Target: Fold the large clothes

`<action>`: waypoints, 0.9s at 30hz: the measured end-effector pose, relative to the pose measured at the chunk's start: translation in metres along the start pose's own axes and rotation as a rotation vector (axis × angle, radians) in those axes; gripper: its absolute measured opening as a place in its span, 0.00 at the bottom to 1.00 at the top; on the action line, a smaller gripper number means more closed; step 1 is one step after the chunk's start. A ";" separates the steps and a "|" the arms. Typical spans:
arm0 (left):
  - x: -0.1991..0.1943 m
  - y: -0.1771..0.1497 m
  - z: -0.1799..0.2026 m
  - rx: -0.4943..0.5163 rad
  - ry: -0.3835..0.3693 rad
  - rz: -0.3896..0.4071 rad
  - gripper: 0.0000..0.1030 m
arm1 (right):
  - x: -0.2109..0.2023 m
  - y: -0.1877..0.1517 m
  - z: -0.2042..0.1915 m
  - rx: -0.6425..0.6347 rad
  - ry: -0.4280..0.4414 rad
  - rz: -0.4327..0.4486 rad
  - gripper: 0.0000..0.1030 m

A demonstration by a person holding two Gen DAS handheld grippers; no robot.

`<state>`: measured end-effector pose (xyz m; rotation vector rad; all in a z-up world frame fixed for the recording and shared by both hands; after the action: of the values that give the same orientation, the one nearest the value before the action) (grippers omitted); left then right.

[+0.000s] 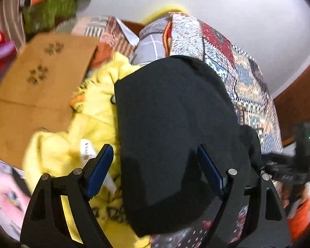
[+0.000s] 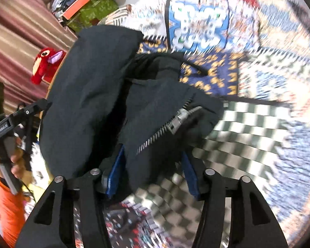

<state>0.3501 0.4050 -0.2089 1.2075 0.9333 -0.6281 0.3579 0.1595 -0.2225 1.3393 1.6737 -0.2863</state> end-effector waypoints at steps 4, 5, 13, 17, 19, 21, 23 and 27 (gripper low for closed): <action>-0.034 -0.013 0.023 0.077 0.010 0.083 0.80 | -0.038 -0.006 -0.022 -0.114 -0.111 0.095 0.50; -0.040 -0.016 0.028 0.088 0.010 0.096 0.80 | -0.041 -0.001 -0.031 -0.129 -0.122 0.121 0.52; -0.012 -0.041 0.048 0.182 0.201 0.076 0.81 | -0.004 0.018 -0.071 -0.235 -0.078 0.172 0.60; 0.004 -0.044 0.031 0.071 0.100 0.034 0.83 | 0.049 0.017 -0.066 -0.221 -0.123 0.052 0.60; 0.004 -0.045 0.026 0.036 0.083 0.020 0.83 | 0.053 0.014 -0.058 -0.192 -0.094 0.065 0.60; -0.002 -0.048 0.025 0.027 0.085 0.023 0.82 | 0.047 0.014 -0.054 -0.168 -0.068 0.069 0.60; -0.012 -0.050 0.029 0.031 0.106 0.030 0.80 | 0.034 0.014 -0.054 -0.156 -0.069 0.078 0.60; -0.050 -0.056 0.041 0.063 0.143 0.103 0.80 | -0.006 0.011 -0.072 -0.188 -0.100 0.157 0.60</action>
<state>0.2895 0.3477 -0.1905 1.3619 0.9698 -0.4963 0.3303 0.2084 -0.1763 1.2852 1.4657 -0.0995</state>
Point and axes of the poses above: each gripper's, at about its wrist camera, not at the fingertips, and x roughly the way its jaws point, z to its right, y to its top, the point moved 2 cm from there along x, roughly the way its jaws point, and after that the axes turned 10 degrees about y, right-handed, at the moved point
